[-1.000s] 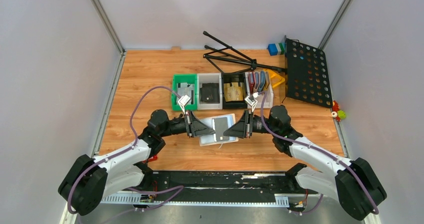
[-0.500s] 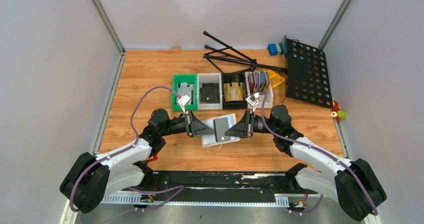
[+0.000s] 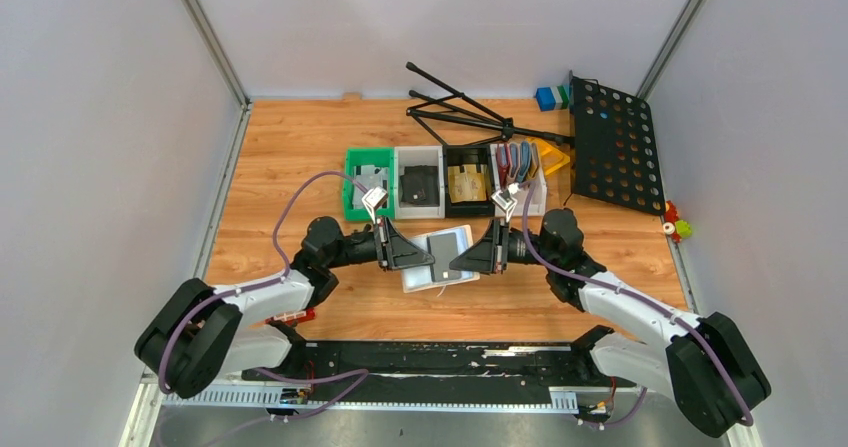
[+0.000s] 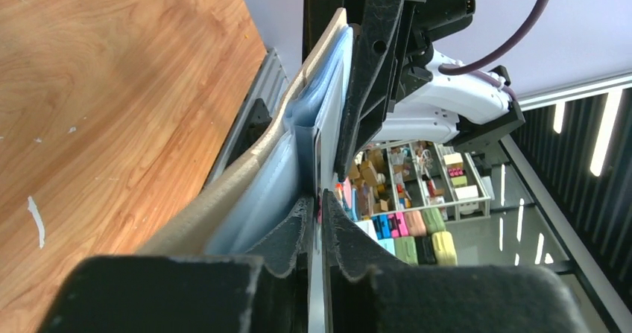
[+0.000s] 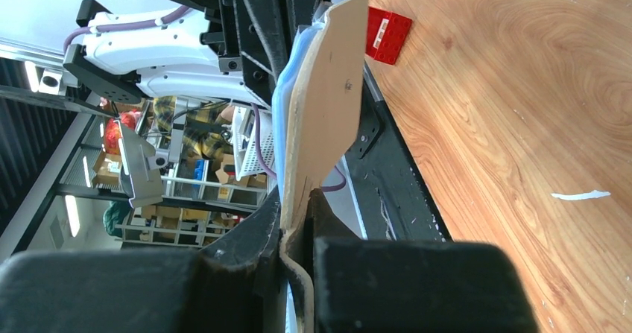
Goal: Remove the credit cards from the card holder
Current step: Remove the credit card from the card holder.
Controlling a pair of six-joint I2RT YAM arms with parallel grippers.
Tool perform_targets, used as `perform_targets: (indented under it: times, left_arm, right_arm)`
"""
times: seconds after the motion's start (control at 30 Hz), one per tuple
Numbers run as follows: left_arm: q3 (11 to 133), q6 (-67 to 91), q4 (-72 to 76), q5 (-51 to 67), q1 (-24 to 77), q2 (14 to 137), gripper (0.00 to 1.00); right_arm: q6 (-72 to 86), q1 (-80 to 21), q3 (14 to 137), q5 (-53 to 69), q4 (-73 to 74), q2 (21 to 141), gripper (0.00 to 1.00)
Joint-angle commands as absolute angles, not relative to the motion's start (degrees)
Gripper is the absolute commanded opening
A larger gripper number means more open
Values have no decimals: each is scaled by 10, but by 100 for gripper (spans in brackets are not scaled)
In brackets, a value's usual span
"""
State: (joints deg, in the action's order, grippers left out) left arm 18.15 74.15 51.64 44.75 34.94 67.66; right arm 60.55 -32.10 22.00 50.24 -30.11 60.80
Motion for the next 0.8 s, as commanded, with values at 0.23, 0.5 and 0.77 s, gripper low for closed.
perform_targets:
  times: [0.23,0.5,0.77]
  left_arm:
    - [177,748,571,462,350,671,0]
    - [179,717,506,465,343,639,0]
    - [176,709,490,469,337,631,0]
  right_arm:
    - [594,-316,220,508,-305,585,38]
    - [588,-303,218,511,-286,572,31]
    - [587,-299,221,513,-279,567,0]
